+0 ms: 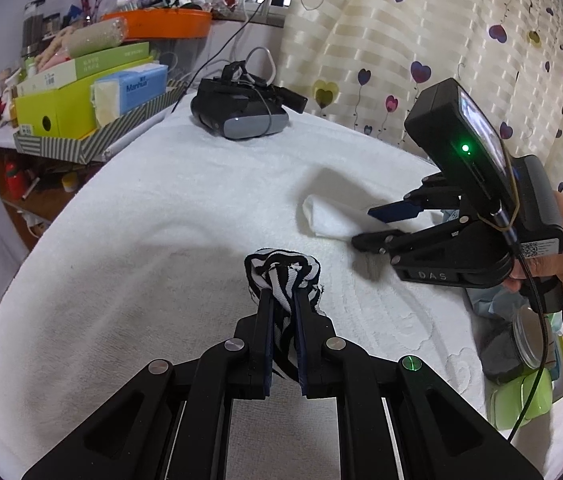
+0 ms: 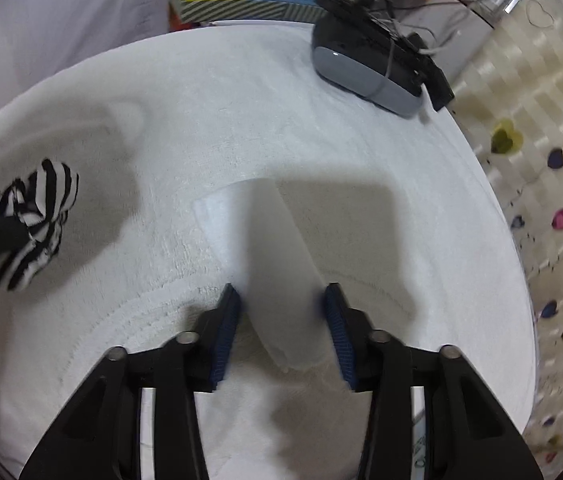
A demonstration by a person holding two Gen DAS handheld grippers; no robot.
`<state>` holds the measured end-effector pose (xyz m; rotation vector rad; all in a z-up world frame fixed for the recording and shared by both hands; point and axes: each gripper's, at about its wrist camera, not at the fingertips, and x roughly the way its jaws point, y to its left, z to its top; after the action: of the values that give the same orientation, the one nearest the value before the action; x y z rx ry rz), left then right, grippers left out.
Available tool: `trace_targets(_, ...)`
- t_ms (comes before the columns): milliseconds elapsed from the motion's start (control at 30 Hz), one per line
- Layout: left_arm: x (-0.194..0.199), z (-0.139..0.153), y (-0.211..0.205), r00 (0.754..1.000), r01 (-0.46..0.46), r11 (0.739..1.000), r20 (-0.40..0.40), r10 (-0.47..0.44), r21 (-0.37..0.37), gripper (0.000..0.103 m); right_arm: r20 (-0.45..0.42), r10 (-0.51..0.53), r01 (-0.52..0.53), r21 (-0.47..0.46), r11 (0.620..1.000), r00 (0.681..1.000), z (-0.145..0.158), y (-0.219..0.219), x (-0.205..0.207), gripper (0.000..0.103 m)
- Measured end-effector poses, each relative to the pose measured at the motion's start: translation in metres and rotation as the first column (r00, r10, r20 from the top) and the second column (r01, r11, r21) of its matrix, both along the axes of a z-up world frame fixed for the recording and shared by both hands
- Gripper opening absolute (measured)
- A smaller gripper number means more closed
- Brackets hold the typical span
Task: Organize soft objects
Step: 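Grasp the white rolled towel with the right gripper while the left holds the sock, then carry the striped sock and white towel with both grippers over the box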
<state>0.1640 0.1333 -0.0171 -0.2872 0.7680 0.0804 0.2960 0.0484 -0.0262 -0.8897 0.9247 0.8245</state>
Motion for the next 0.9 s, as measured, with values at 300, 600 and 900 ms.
trace_targets(300,-0.002,0.004,-0.003,1.000,-0.003,1.000,0.013,0.003,0.013,0.009,-0.021,-0.073,0.075,0.115,0.991,0.997,0.028,-0.019,-0.024,0.020)
trace_targets(600,-0.017,0.025,-0.017,0.998,0.001,1.000,0.060,-0.003,0.030,0.009,-0.051,-0.161,0.169,0.290,0.942,0.986,0.077,-0.057,-0.068,0.020)
trace_targets(900,-0.045,0.052,-0.048,0.991,0.049,0.998,0.125,-0.053,0.032,0.009,-0.075,-0.261,0.265,0.468,0.843,0.962,0.103,-0.112,-0.125,0.020)
